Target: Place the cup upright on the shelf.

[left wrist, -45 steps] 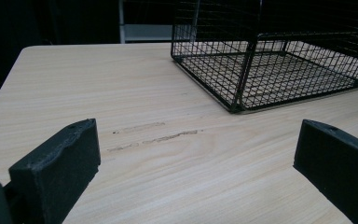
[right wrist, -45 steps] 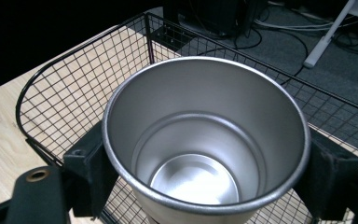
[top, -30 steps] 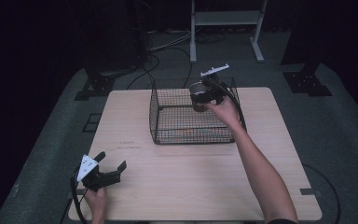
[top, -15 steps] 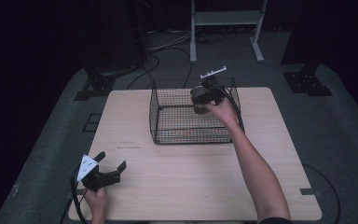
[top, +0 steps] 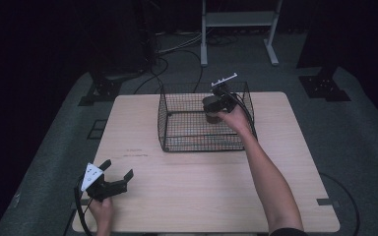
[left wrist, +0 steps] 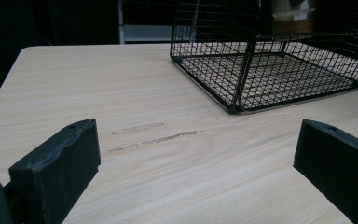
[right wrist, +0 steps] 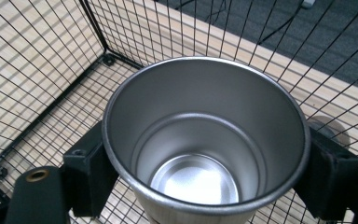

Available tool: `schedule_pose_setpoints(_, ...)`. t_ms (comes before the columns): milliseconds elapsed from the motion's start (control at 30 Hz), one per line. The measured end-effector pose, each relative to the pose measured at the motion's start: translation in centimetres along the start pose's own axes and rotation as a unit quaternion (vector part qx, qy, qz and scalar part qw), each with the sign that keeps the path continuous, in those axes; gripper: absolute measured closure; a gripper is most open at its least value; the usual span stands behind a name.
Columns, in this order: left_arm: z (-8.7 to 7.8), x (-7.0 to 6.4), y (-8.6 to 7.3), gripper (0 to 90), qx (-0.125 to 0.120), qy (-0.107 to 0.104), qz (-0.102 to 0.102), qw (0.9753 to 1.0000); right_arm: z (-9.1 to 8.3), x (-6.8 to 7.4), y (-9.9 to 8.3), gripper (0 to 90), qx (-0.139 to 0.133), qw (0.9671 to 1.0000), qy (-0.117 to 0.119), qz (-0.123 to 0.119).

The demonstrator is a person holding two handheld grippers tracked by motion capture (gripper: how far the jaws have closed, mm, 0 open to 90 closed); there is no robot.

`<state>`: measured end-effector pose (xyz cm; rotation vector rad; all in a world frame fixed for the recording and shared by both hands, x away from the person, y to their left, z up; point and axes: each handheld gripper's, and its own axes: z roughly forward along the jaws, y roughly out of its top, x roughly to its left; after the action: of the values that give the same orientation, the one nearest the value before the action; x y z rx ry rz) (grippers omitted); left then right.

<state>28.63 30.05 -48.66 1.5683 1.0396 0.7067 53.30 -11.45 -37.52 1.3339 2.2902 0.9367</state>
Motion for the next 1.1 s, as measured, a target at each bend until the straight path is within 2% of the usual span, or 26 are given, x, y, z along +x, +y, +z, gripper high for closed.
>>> schedule_pose_setpoints(300, 0.0, 0.0, 0.0, 0.0, -0.001, 0.000, 0.000, 1.0000, 1.4, -0.5, -0.3, 17.9, 0.015, 0.9998, 0.007, 0.008)
schedule_pose_setpoints(767, 0.0, 0.1, 0.0, 0.0, -0.001, -0.001, -0.001, 1.0000, 3.4, -0.7, -0.9, 17.8, 0.049, 0.9988, -0.005, 0.000)
schedule_pose_setpoints(1100, -0.1, 0.1, 0.0, 0.0, -0.001, -0.001, -0.001, 1.0000, 3.6, -0.9, -1.0, 17.7, 0.056, 0.9984, -0.002, 0.001)
